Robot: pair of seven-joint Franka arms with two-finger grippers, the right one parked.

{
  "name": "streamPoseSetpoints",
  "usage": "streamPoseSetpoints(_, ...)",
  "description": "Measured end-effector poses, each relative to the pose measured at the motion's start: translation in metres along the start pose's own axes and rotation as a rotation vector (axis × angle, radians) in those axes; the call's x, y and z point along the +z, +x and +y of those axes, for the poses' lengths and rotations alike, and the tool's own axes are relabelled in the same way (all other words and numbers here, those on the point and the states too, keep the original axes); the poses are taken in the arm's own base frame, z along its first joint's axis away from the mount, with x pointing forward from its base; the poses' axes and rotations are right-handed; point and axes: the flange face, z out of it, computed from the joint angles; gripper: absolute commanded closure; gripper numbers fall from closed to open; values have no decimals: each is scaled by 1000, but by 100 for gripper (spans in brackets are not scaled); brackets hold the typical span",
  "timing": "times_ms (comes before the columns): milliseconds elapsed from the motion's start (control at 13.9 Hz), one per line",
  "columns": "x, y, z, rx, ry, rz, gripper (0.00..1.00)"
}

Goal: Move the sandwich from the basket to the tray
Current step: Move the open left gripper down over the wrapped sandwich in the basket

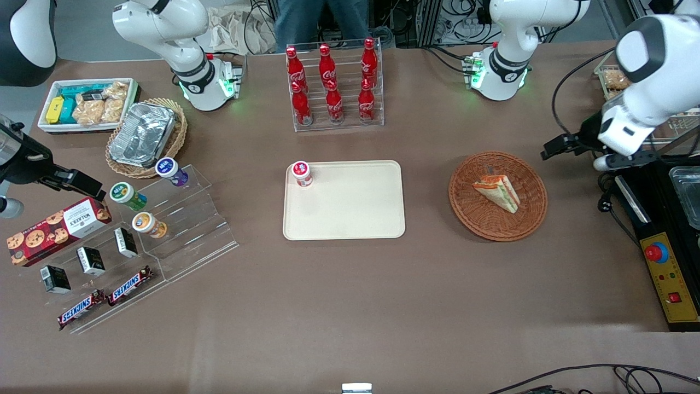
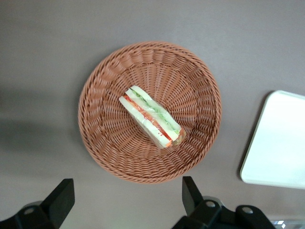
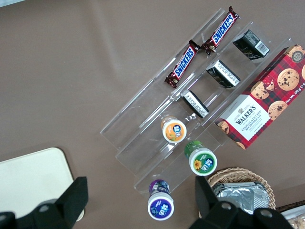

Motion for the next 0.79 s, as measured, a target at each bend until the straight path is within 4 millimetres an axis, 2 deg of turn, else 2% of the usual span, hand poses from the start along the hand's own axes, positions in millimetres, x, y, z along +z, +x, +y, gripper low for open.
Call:
streamPoseSetpoints(144, 18, -6, 7, -154, 17, -28, 0)
streamPoseSetpoints(360, 41, -7, 20, -272, 47, -58, 0)
streamPoseSetpoints(577, 61, 0, 25, -377, 63, -56, 0)
streamPoseSetpoints(793, 91, 10, 34, -453, 79, -40, 0)
